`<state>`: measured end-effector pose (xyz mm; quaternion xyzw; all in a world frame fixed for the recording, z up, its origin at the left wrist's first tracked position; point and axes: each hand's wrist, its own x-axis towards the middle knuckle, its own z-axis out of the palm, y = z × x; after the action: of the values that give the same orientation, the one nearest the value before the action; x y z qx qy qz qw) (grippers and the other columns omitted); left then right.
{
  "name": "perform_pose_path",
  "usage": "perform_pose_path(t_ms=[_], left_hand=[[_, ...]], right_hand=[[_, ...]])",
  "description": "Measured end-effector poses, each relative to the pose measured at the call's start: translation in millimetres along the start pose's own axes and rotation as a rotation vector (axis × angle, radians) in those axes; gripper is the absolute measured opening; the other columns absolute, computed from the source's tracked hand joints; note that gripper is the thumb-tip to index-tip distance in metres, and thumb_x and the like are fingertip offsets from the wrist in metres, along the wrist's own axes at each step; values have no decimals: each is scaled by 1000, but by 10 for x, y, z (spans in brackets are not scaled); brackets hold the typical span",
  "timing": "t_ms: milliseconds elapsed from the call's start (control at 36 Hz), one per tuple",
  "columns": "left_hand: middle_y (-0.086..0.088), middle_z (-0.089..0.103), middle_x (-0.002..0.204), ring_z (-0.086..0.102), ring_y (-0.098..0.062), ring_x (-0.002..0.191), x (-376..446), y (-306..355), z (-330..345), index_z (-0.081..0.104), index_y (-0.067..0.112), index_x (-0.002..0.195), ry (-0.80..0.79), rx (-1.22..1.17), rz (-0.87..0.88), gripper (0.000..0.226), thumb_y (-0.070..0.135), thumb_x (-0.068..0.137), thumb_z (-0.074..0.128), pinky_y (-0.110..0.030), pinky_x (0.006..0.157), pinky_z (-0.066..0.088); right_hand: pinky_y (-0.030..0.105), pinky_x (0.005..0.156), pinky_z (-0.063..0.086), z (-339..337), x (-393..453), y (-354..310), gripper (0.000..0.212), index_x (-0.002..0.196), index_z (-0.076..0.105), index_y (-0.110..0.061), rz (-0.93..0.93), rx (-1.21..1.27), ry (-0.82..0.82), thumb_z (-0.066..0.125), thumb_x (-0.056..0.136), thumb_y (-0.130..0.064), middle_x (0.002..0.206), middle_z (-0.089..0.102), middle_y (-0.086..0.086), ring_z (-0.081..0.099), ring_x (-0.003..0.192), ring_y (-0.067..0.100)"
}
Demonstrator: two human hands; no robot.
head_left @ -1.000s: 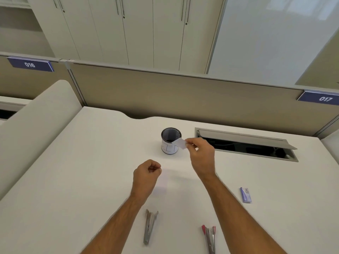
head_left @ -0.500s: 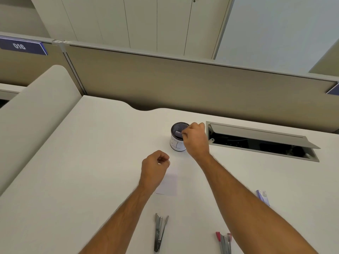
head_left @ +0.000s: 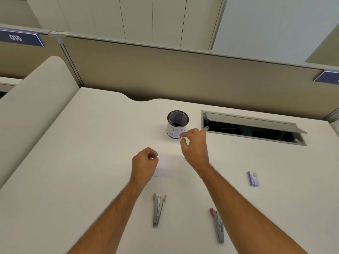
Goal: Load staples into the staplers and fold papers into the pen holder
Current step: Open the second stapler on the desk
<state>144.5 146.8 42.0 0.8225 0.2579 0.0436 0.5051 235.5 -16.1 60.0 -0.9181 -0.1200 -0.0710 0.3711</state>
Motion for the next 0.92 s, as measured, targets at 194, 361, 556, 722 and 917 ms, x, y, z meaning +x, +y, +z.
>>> perform_pose_path(t_ms=[194,361,556,722,917], left_hand=[[-3,70,81,69,-25,76,-426,-324,25,61,13,88,-142,308,-94,25,36,85,71,-36,70,57],[-6,60,119,61,-25,110,-875,-358,175,41,20,130,-280,773,10,79,75,77,62,-33,77,46],[-6,58,113,63,-24,94,-1034,-389,207,51,15,118,-293,772,77,31,32,93,58,-31,72,49],[-4,54,92,60,-24,65,-1142,-383,149,41,19,86,-271,559,116,23,26,86,62,-37,57,55],[2,48,94,55,-17,71,-1248,-383,95,47,22,93,-314,402,200,22,32,85,66,-32,62,51]], right_hand=[[20,90,40,126,-856,96,24,109,75,-14,121,59,-107,59,92,-7,107,63,-1,45,114,17],[22,90,42,179,-1362,93,29,120,71,-17,232,-15,-305,57,95,-15,114,65,0,53,112,16],[26,73,58,185,-1670,18,33,121,70,-17,393,161,-424,55,92,-15,86,76,-1,68,72,10],[31,64,64,182,-1797,-99,22,116,67,-12,513,432,-394,64,97,-23,82,79,6,76,66,19],[39,76,64,121,-1819,-116,14,103,74,-18,548,565,-369,68,91,-22,81,79,3,76,78,19]])
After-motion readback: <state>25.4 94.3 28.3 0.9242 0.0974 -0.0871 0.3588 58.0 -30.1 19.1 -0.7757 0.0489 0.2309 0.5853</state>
